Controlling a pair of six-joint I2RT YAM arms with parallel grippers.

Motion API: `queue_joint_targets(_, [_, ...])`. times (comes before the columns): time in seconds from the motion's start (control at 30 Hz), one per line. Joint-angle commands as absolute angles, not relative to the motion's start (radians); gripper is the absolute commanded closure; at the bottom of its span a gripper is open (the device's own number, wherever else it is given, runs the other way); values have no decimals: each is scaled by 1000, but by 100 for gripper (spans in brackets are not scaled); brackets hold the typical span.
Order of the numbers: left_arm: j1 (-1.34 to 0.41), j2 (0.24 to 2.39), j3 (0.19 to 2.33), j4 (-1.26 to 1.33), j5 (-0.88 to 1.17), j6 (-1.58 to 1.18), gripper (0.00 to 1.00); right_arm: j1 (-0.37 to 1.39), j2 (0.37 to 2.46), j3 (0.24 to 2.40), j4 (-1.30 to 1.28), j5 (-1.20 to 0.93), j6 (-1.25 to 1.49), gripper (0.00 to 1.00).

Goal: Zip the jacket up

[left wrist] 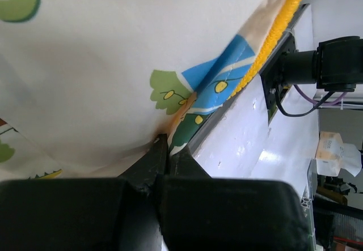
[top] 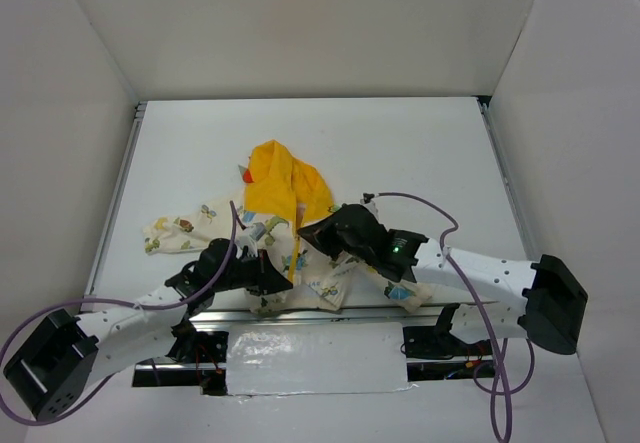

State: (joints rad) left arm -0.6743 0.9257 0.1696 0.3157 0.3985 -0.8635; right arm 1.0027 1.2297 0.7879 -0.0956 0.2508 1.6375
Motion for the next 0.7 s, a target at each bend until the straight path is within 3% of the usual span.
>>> queue_joint_targets(0.0, [-689, 925, 146, 230, 436, -848, 100, 991, 1184, 773, 41, 396, 1683, 100])
queue_joint_targets(0.17, [-693, 957, 164, 228, 465, -850, 100, 879, 1287, 862, 46, 371, 1606, 100])
queue_joint_targets(0.67, [-722, 853, 117, 206, 443, -890, 100, 529, 1710, 1402, -25, 284, 1319, 100])
